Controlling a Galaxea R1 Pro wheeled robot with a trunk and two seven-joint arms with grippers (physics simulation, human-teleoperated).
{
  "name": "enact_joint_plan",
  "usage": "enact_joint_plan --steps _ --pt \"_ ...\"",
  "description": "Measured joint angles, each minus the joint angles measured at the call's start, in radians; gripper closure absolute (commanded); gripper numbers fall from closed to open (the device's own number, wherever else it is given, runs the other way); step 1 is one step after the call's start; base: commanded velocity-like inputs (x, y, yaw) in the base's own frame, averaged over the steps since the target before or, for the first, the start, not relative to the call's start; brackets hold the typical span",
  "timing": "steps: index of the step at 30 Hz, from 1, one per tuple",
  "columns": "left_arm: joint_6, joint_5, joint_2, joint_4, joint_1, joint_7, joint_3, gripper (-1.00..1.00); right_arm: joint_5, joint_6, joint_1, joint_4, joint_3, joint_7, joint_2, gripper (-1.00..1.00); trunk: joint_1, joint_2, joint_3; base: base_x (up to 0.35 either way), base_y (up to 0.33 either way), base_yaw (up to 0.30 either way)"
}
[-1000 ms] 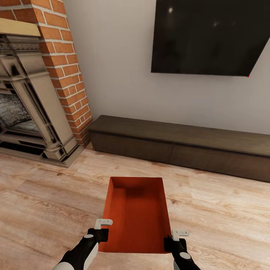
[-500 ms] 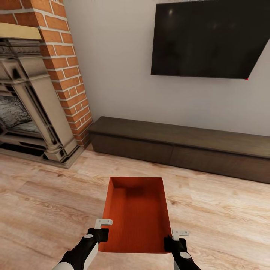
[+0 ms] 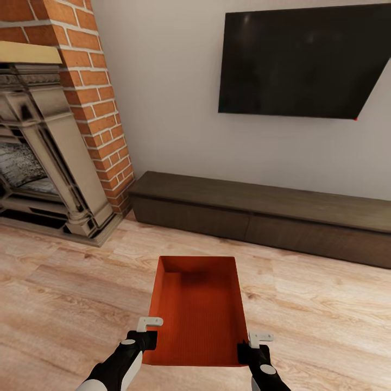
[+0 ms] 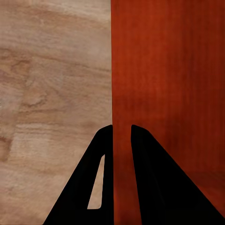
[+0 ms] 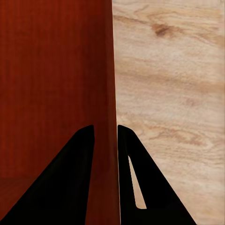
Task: Move the two storage containers from the living room to the garage. In the garage, place one container on the floor and stack the other container on top of it (either order is fine).
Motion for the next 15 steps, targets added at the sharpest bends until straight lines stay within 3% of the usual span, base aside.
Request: enact_joint_plan --steps 6,15 --pt "0.000 0.000 0.002 0.000 0.000 -0.003 -0.001 1.00 0.000 -0.004 0.000 0.004 -0.002 -0.002 0.002 1.00 -0.023 0.042 0.019 0.000 0.000 -0.023" --pt "0.000 0.000 0.006 0.001 0.000 -0.008 -0.002 1.00 0.000 -0.008 0.000 0.008 -0.001 -0.008 0.006 1.00 -0.058 0.105 0.047 0.000 0.000 -0.151"
